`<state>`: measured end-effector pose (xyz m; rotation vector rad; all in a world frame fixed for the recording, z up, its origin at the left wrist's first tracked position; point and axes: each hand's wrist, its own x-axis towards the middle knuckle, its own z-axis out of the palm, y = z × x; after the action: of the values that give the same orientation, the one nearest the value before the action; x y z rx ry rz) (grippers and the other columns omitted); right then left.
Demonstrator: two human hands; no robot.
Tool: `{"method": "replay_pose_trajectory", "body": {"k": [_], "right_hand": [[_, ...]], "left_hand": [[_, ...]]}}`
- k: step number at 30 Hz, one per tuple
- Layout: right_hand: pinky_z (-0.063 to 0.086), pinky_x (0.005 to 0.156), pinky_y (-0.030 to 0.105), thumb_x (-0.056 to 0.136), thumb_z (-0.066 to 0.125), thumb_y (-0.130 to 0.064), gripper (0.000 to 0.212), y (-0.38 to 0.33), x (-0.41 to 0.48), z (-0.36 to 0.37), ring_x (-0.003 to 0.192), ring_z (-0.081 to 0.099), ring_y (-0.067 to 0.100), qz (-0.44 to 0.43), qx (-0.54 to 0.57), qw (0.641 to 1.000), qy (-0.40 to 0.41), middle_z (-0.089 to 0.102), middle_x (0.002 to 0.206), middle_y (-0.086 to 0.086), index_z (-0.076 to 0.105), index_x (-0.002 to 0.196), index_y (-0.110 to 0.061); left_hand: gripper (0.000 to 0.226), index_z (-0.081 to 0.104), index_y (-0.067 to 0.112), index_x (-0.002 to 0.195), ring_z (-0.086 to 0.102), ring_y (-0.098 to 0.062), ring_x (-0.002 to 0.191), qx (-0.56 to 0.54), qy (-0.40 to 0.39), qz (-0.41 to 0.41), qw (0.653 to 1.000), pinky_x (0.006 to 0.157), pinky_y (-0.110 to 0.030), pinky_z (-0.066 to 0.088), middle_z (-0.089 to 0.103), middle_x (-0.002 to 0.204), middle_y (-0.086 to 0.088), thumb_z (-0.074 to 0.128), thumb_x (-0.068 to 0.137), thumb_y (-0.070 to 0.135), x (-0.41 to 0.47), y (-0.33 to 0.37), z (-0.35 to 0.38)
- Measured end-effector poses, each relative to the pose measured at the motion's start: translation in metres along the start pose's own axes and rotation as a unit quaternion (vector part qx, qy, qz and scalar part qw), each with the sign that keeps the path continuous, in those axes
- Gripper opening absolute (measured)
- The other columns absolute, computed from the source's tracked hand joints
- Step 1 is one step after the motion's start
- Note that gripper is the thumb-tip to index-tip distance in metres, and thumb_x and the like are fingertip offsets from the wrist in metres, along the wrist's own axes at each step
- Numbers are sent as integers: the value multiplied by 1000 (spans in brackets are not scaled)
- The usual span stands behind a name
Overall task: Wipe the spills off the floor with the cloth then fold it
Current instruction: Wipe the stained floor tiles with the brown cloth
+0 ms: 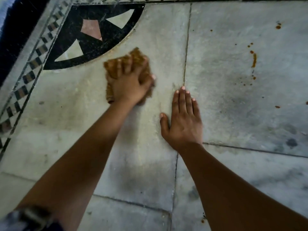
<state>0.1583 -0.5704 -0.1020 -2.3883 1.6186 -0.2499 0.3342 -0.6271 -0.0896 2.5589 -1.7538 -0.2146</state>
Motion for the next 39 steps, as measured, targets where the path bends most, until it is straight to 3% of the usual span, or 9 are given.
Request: {"method": "replay_pose_trajectory", "body": {"k": [4,8,12,16,20,27,34,37,39], "right_hand": [[1,117,37,88,17,-46,75,0,0,-1,145,5,28,-4,-1,1000,-8,7,157,18,9,148,-2],[-3,116,35,90,18,-47,74,1,0,-1,146,0,26,-4,-4,1000,-13,2,157,16,4,148,-4],[-3,116,36,90,20,-46,74,1,-1,1,146,1,26,-7,-3,1000,-8,3,157,16,5,148,-3],[1,117,37,89,22,-45,74,1,0,2,145,5,28,-11,-1,1000,-6,7,157,18,9,148,-2],[0,116,37,89,20,-45,74,2,0,0,145,4,28,-12,-7,1000,-11,6,157,18,8,148,-1],[-3,118,36,95,23,-48,73,5,0,2,146,-1,25,-17,-20,999,-23,0,157,17,2,148,-2],[-5,116,30,98,22,-50,70,12,-13,-22,146,0,17,-21,144,985,-89,2,159,10,7,149,-7],[-1,117,30,98,24,-49,67,21,-44,-40,146,2,16,-63,161,980,-104,5,159,7,9,149,-9],[3,118,31,98,27,-48,65,25,-71,-54,145,7,15,-93,181,974,-98,11,158,5,14,149,-11]], "left_hand": [[68,17,48,144,12,-26,145,3,36,128,991,112,-55,14,13,159,6,24,81,73,-50,-30,2],[54,34,40,142,42,-35,128,-27,92,-16,995,103,-51,36,41,147,-5,44,91,54,-7,-85,-10],[50,40,37,140,43,-37,125,-39,99,-106,989,103,-53,33,46,141,-12,45,91,49,42,-63,-11],[48,41,39,138,32,-29,137,-44,81,44,995,109,-51,22,39,149,1,45,91,48,0,-22,4],[50,46,37,135,31,-19,139,-79,64,228,968,109,-47,29,40,148,6,38,89,53,-74,-69,2],[44,42,35,137,51,-35,119,-100,118,-56,986,100,-44,38,53,136,-9,49,94,38,-32,-86,-16],[41,58,18,128,58,-32,111,-155,126,170,965,95,-35,43,61,125,-13,46,91,31,-148,-35,3],[30,62,13,121,64,-18,83,-290,117,164,936,75,-12,48,70,102,-10,56,92,17,-201,-31,-1],[32,61,16,122,64,-11,95,-391,107,115,907,82,-9,45,68,110,-3,57,90,18,-231,-22,-9]]}}
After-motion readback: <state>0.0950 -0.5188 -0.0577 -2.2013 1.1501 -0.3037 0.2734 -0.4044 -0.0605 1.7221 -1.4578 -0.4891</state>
